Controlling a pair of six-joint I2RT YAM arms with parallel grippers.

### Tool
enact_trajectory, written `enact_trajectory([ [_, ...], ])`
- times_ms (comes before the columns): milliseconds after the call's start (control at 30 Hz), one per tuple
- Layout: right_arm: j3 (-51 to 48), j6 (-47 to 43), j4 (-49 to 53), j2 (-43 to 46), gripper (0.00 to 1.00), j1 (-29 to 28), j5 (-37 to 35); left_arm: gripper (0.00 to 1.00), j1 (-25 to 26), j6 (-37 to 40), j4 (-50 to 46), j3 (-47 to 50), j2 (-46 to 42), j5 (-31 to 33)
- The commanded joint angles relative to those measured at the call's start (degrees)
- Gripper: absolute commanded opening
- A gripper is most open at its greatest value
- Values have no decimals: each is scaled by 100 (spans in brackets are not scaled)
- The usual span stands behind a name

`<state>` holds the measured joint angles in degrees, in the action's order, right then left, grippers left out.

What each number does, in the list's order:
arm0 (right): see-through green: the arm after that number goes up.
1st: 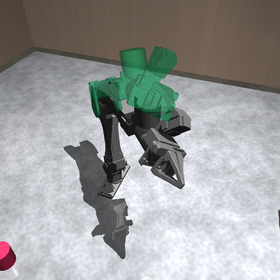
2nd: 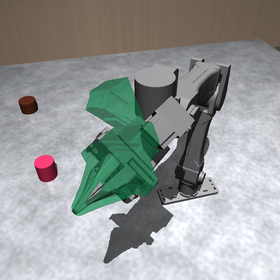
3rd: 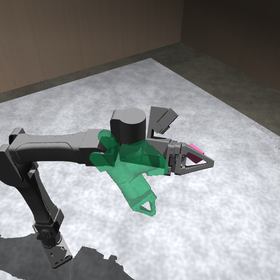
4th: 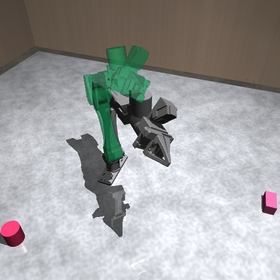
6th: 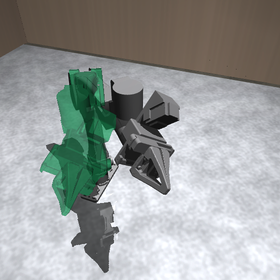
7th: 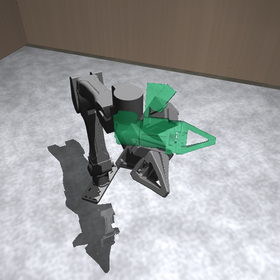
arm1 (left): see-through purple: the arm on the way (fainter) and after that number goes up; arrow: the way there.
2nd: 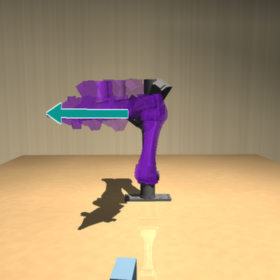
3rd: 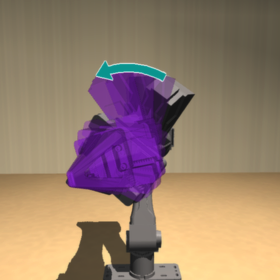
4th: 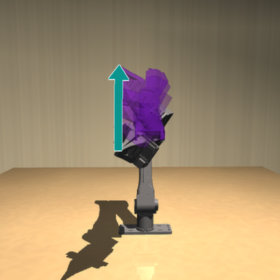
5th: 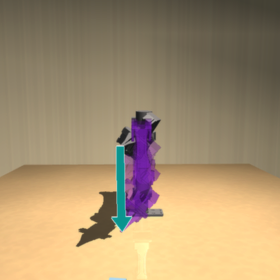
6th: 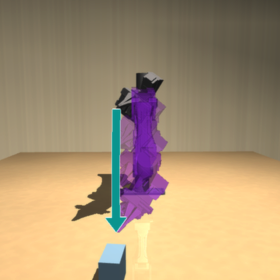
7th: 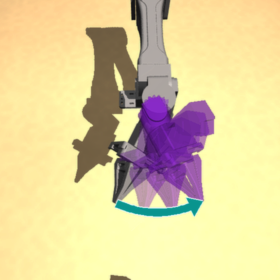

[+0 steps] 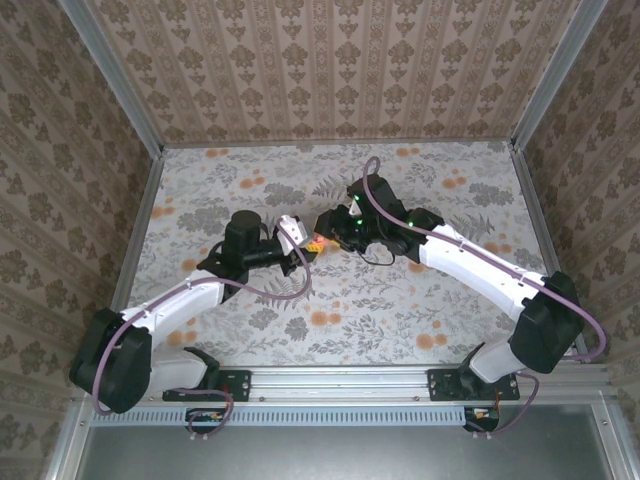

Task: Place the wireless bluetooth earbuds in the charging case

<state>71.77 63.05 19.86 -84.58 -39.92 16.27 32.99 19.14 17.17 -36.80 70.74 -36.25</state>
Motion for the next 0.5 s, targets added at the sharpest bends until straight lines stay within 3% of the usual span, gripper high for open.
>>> enact_trajectory([
  [0, -53, 60, 180, 252, 35, -24, -221, 17, 37, 108, 181, -174, -156, -175],
  [267, -16, -100, 354, 340, 35, -16, -243, 17, 45, 102, 141, -161, -199, -163],
  [467, 218, -1132, 501, 654, 39, -16, -164, 17, 19, -71, 497, -9, -177, -341],
])
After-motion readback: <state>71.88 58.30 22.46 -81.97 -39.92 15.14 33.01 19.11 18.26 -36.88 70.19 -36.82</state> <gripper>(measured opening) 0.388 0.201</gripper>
